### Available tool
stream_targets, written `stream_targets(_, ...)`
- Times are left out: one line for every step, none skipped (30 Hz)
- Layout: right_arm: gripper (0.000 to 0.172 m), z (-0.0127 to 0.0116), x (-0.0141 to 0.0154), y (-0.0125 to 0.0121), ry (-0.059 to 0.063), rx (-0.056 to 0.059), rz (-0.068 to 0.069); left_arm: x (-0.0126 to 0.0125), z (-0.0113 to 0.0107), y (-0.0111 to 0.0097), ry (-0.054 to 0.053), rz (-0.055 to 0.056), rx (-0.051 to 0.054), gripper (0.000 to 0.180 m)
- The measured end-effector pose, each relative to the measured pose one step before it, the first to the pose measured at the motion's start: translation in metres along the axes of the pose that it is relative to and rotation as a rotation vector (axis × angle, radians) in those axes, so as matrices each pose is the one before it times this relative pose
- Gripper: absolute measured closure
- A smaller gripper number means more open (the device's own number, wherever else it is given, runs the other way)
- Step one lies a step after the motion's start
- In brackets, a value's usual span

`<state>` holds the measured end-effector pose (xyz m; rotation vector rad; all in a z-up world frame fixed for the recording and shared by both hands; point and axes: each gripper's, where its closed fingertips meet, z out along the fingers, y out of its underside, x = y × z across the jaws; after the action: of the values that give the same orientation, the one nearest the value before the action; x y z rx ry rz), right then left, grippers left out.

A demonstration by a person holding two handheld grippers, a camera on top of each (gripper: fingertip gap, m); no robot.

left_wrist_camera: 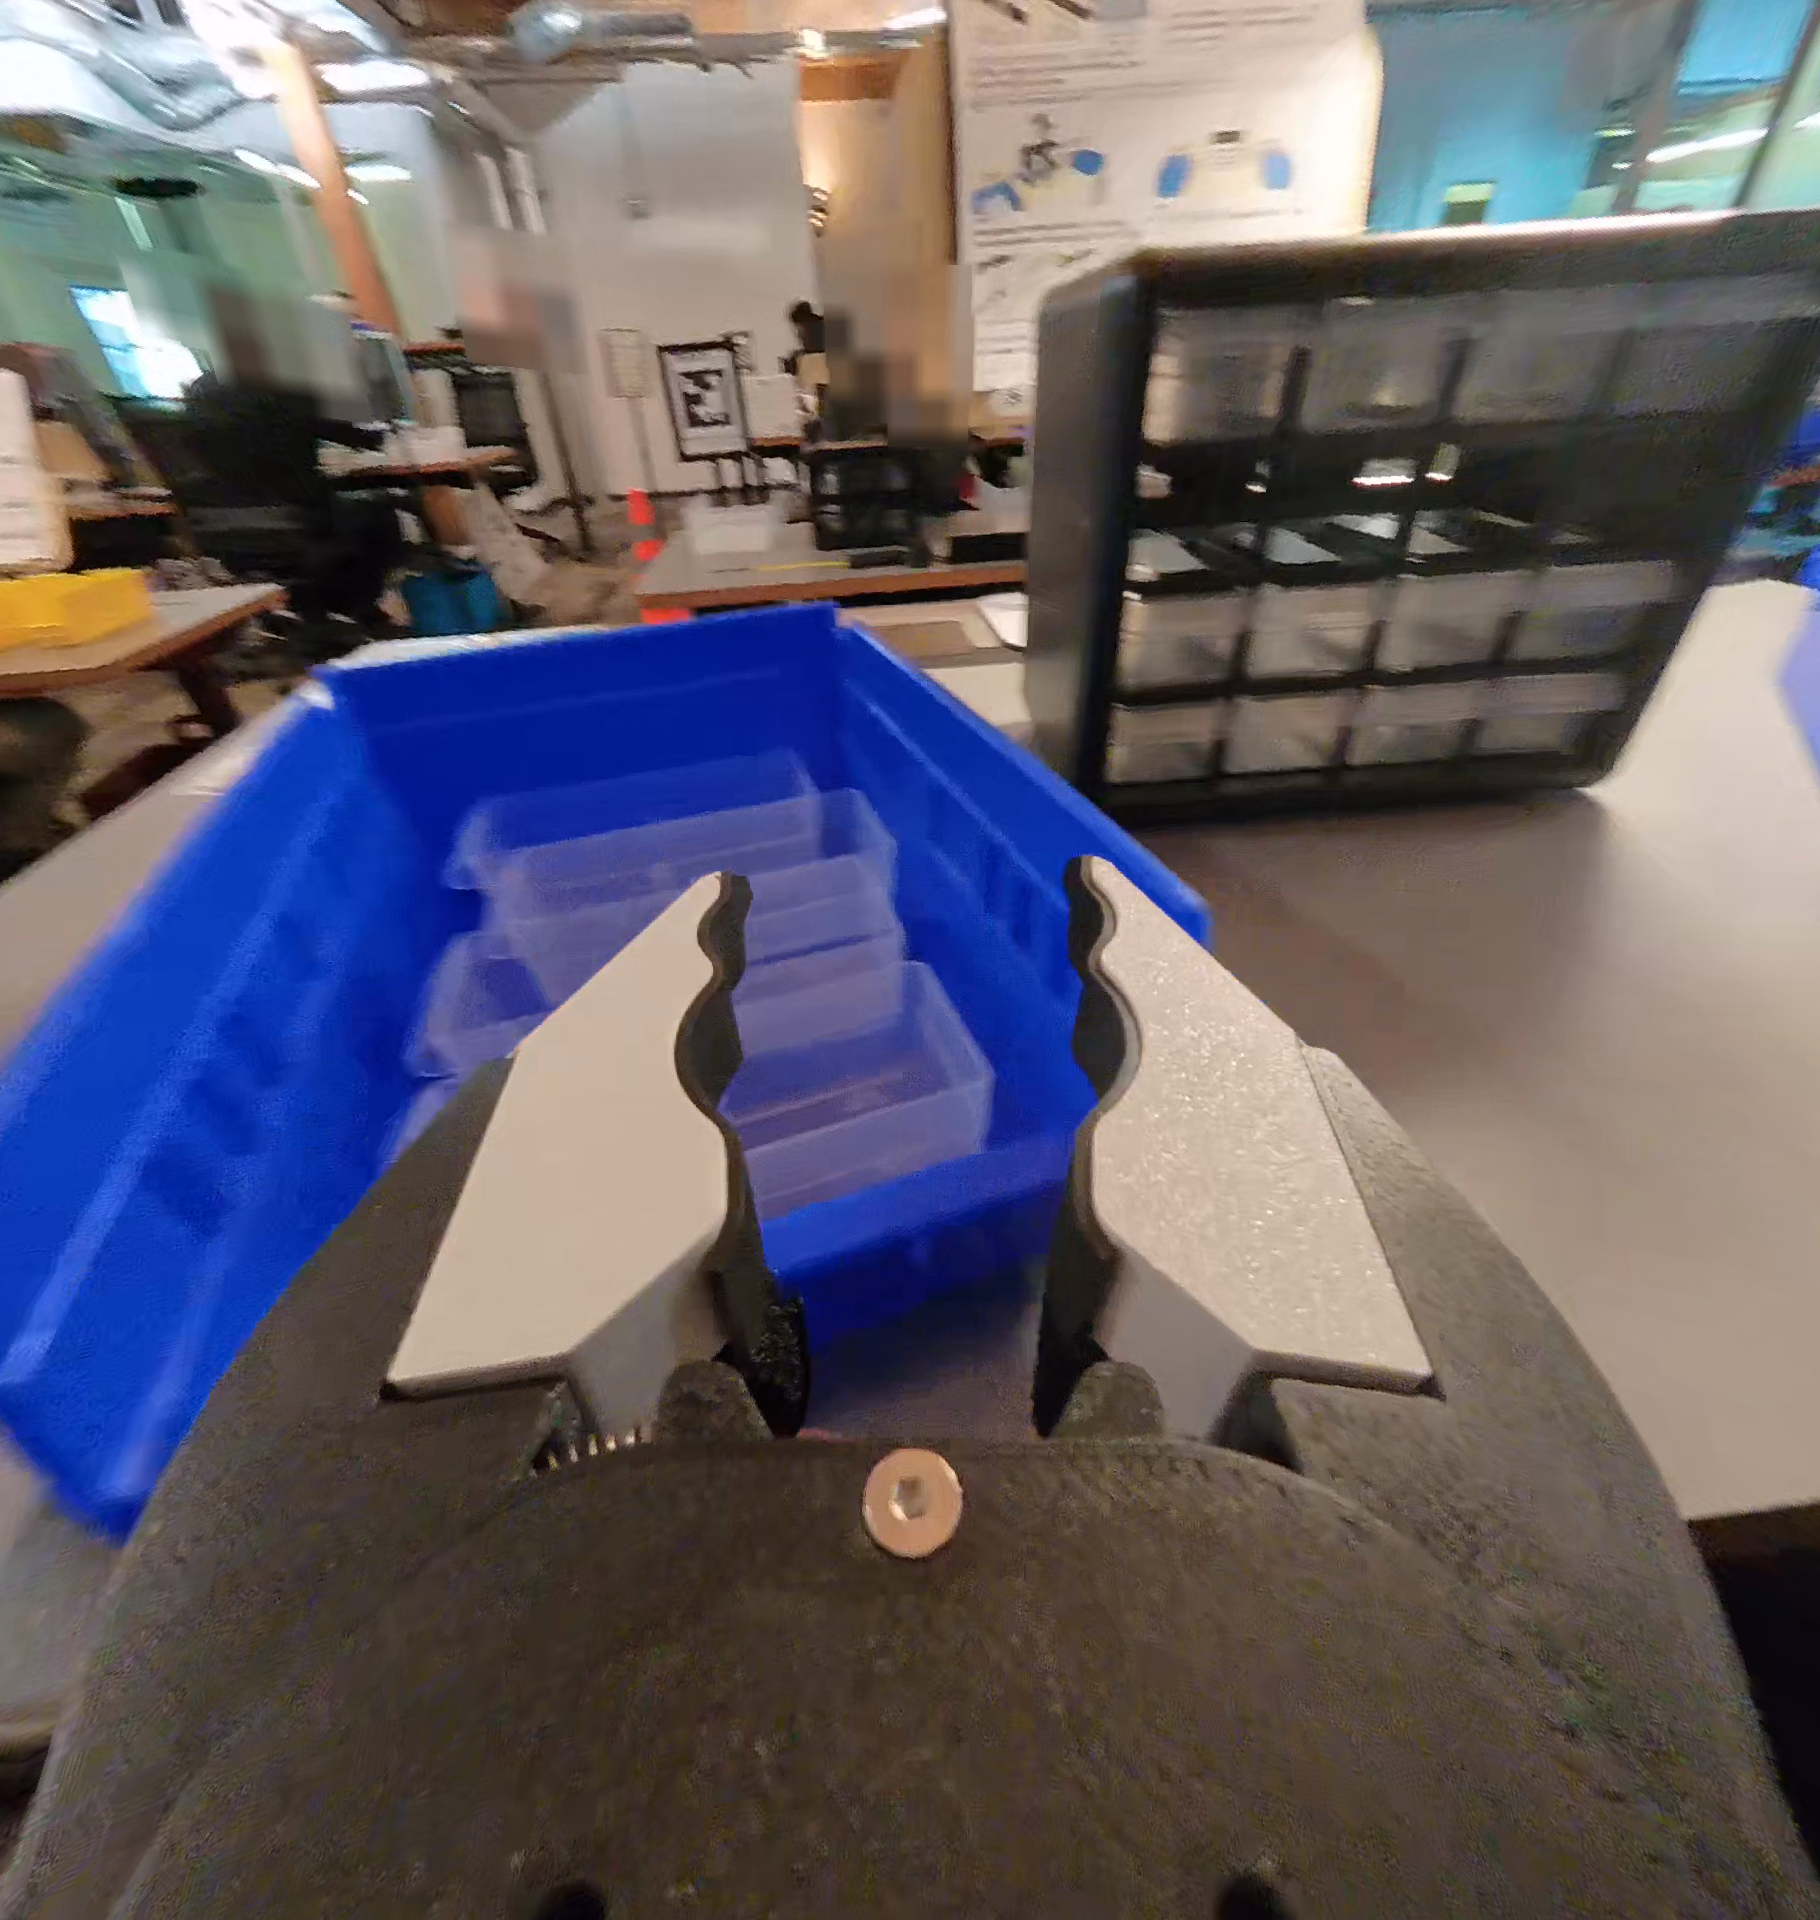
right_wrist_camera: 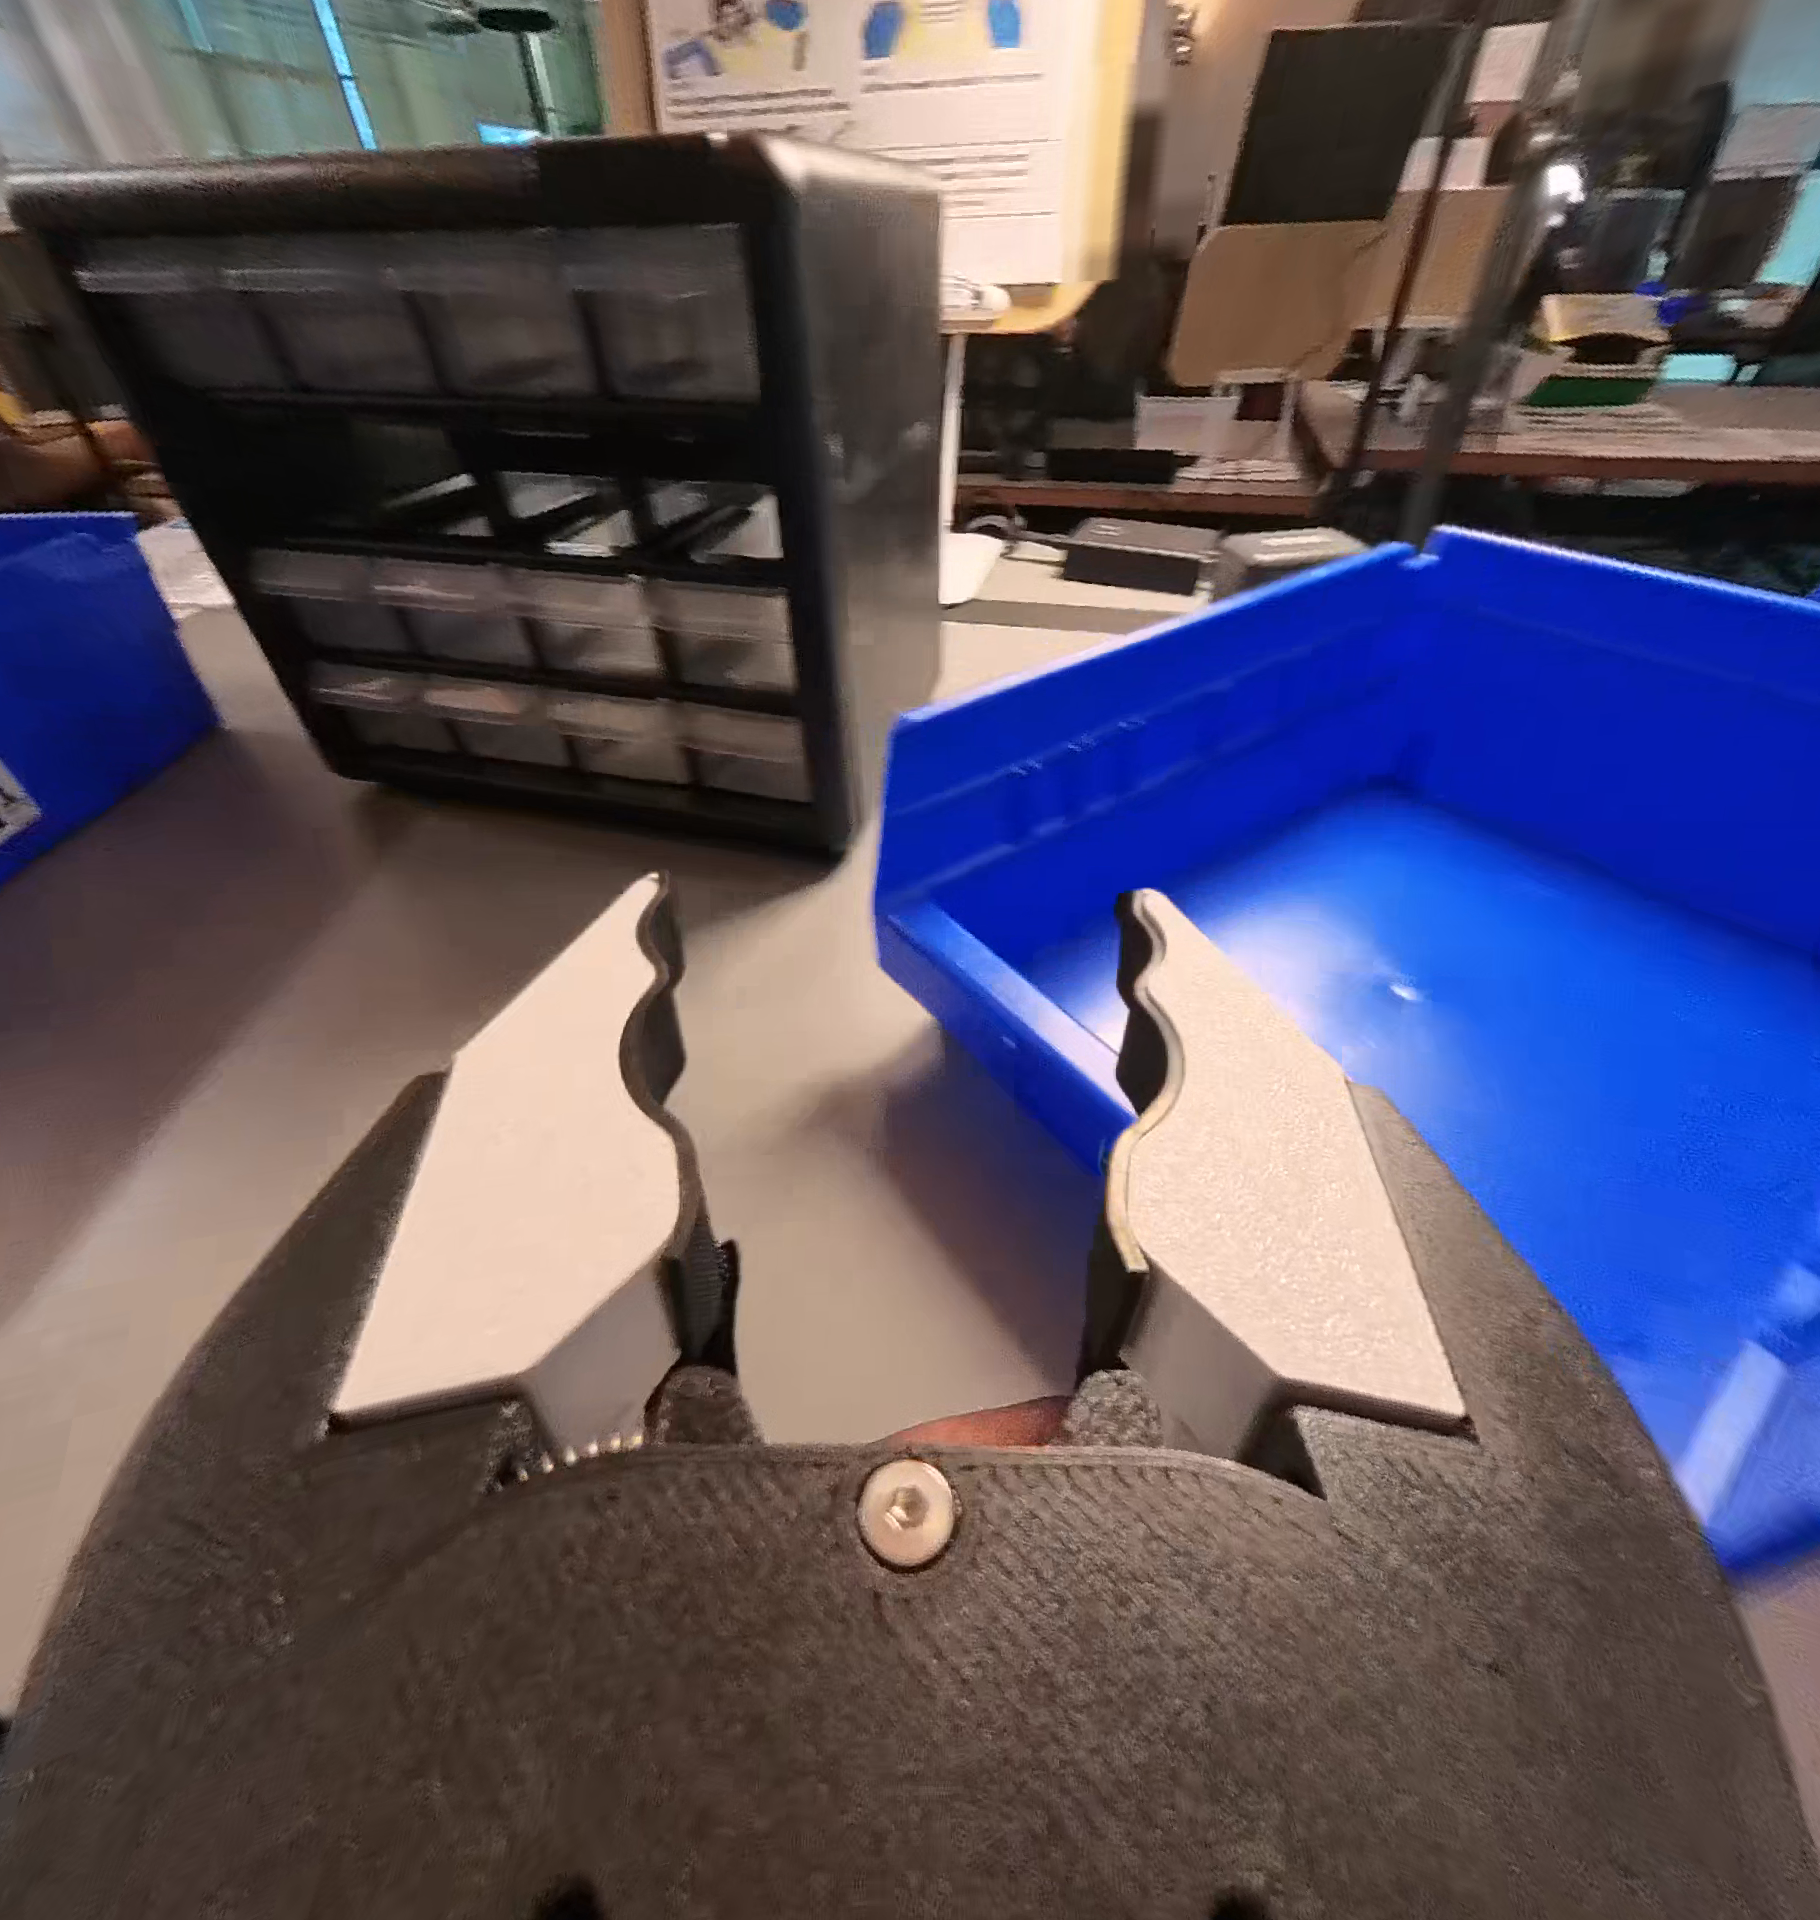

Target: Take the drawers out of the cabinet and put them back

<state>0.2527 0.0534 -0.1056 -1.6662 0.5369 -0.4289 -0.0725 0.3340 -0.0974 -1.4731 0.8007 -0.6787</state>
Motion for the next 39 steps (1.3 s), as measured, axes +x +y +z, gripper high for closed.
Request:
stream_targets(0.082,0.0106,-0.00852,-0.00193,-0.0193,-0.0029,-0.0025,0.01185,0.00333,0.00429,0.0304,-0.0121,-0.0109,0.117)
stream_targets(0.078,0.00939,-0.00587,-0.0026,-0.012,0.001,-0.0025,0.0099,0.00308,0.00336,0.023,-0.0107,-0.007,0.116)
stream_targets(0.076,0.00823,-0.00536,-0.0029,-0.0169,0.0039,-0.0015,0.00788,0.00261,0.002,0.0148,-0.0082,-0.0004,0.116)
stream_targets(0.075,0.00734,-0.00473,-0.0021,-0.0193,0.0013,0.0006,0.00546,0.00228,0.00094,0.0057,-0.007,0.0037,0.117)
stream_targets(0.075,0.00659,-0.00339,-0.00037,-0.0171,-0.0067,0.0025,0.00347,0.00187,0.00056,-0.0005,-0.006,0.0027,0.116)
stream_targets(0.074,0.00538,-0.00185,-0.00038,-0.0106,-0.0023,0.0038,0.0028,0.00192,0.00101,-0.0001,-0.0035,-0.0027,0.116)
stream_targets(0.074,0.0047,-0.00036,0.00005,-0.0043,0.0005,0.0026,0.0027,0.00193,0.00126,-0.0004,0.0007,-0.0053,0.116)
stream_targets(0.074,0.00398,0.00033,0.00119,-0.0023,-0.0036,0.0016,0.00241,0.00157,0.00111,-0.0032,0.0071,-0.004,0.116)
stream_targets(0.074,0.00354,0.00032,0.00174,-0.0035,-0.0035,0.0008,0.00187,0.00119,0.00117,-0.0065,0.0144,-0.0054,0.116)
stream_targets(0.074,0.00271,0.00048,0.00226,-0.0027,-0.0042,0.0023,0.00206,0.0012,0.00152,-0.0066,0.0203,-0.0079,0.116)
stream_targets(0.074,0.00224,-0.00015,0.00228,-0.0056,-0.0006,0.0025,0.00189,0.00137,0.00201,-0.0059,0.0224,-0.0102,0.117)
stream_targets(0.075,0.00196,-0.00058,0.00272,-0.0083,-0.0004,0.0032,0.00107,0.00185,0.00281,-0.0097,0.0207,-0.0144,0.117)
stream_targets(0.077,0.00177,-0.00039,0.00326,-0.0062,-0.0005,0.0043,0.00015,0.00212,0.00325,-0.0113,0.0176,-0.0152,0.117)
stream_targets(0.078,0.0019,-0.00001,0.00357,-0.0018,-0.0029,0.0041,-0.00025,0.00231,0.00292,-0.0102,0.0122,-0.012,0.118)
stream_targets(0.079,0.00115,-0.00019,0.00211,-0.0029,-0.0105,0.0023,-0.00131,0.00224,0.00285,-0.012,0.003,-0.0119,0.119)
stream_targets(0.081,-0.0001,-0.00025,-0.00282,-0.0016,0.0184,-0.0018,-0.00238,0.00169,0.00162,-0.013,-0.0066,-0.009,0.123)
stream_targets(0.087,-0.00022,0.00019,-0.00259,0.0009,0.018,-0.0002,-0.00273,0.00063,-0.00056,-0.0098,-0.0141,-0.0006,0.126)
stream_targets(0.092,0.00021,-0.00002,-0.00015,-0.0018,0.0015,0.0024,-0.00293,0.00033,-0.00097,-0.0064,-0.0168,0.0019,0.131)
stream_targets(0.096,0.00037,-0.00018,0.00056,-0.0043,-0.0043,0.0034,-0.00224,0.00043,-0.00033,-0.0016,-0.0099,-0.0015,0.132)
stream_targets(0.097,-0.00021,0.00115,-0.00011,0.0021,0.0012,0.0077,-0.00046,0.00101,0.00057,0.0076,-0.0011,-0.0071,0.134)
stream_targets(0.097,-0.00032,0.00064,-0.00043,-0.0031,0.0034,0.0097,0.00084,0.00086,0.00046,0.0129,0.0052,-0.0068,0.137)
stream_targets(0.097,-0.00059,0.00087,-0.00059,-0.0024,0.0047,0.0105,0.0012,0.00071,-0.00065,0.0107,0.0158,-0.0004,0.14)
stream_targets(0.097,-0.00063,0.00092,-0.00068,-0.0013,0.0054,0.0094,0.00072,0.00084,-0.00102,0.0057,0.0242,0.0022,0.142)
stream_targets(0.097,-0.00074,-0.00023,-0.00087,-0.0059,0.0066,0.0051,-0.00027,0.00129,-0.00087,0.001,0.022,0.0006,0.144)
stream_targets(0.097,-0.00114,-0.00114,-0.00196,-0.0088,0.0152,0.0,-0.00069,0.00173,-0.00049,-0.0003,0.0121,-0.0021,0.144)
stream_targets(0.097,-0.00111,-0.00076,-0.00169,-0.0029,0.0135,-0.0028,-0.00014,0.00202,-0.00041,0.0042,0.0023,-0.0023,0.147)
stream_targets(0.096,-0.00065,-0.00064,-0.00062,-0.0004,0.0052,-0.0052,0.00104,0.00235,-0.00047,0.0122,0.0001,-0.0006,0.152)
stream_targets(0.095,-0.00044,-0.0017,-0.00044,-0.0063,0.0032,-0.0077,0.00183,0.00266,-0.0006,0.016,0.0051,0.0008,0.159)
stream_targets(0.094,-0.00007,-0.0014,-0.00007,-0.0052,0.0007,-0.007,0.00143,0.00296,-0.00057,0.0126,0.0105,0.0019,0.164)
stream_targets(0.093,0.00019,-0.00069,0.00026,-0.0014,-0.0015,-0.0044,-0.00056,0.00313,-0.00038,-0.0001,0.0136,-0.0024,0.165)
stream_targets(0.092,0.00027,-0.00042,0.00002,-0.0012,-0.0001,-0.0013,-0.00255,0.00325,-0.00045,-0.0101,0.0199,-0.003,0.165)
stream_targets(0.092,0.00058,-0.00017,0.00011,-0.0011,-0.0012,0.0005,-0.00294,0.00368,-0.00009,-0.009,0.0235,-0.002,0.165)
stream_targets(0.092,0.00101,-0.00007,0.00041,-0.0009,-0.0039,0.0017,-0.00318,0.00379,0.00046,-0.006,0.0172,-0.0045,0.165)
stream_targets(0.092,0.00126,0.00018,0.00055,0.0016,-0.0043,0.0013,-0.00381,0.00353,0.00039,-0.0058,0.0077,-0.0023,0.166)
stream_targets(0.092,0.00153,0.00118,0.00087,0.0088,-0.0078,0.0007,-0.00444,0.00325,0.00051,-0.0055,-0.0026,-0.0023,0.166)
stream_targets(0.091,0.00173,0.00137,0.00085,0.0106,-0.007,-0.001,-0.00494,0.00286,0.00087,-0.0053,-0.0099,-0.0033,0.167)
stream_targets(0.09,0.00168,0.00213,0.00028,0.0174,-0.0042,-0.0022,-0.00574,0.00249,0.00095,-0.0073,-0.0099,-0.0026,0.168)
stream_targets(0.09,0.00211,0.0029,0.00116,0.0223,-0.01,-0.0018,-0.00661,0.00216,0.00125,-0.0117,-0.0074,-0.0031,0.169)
stream_targets(0.089,0.00237,0.0019,0.00128,0.0162,-0.0113,-0.0034,-0.00718,0.00177,0.00148,-0.016,-0.0056,-0.0047,0.171)
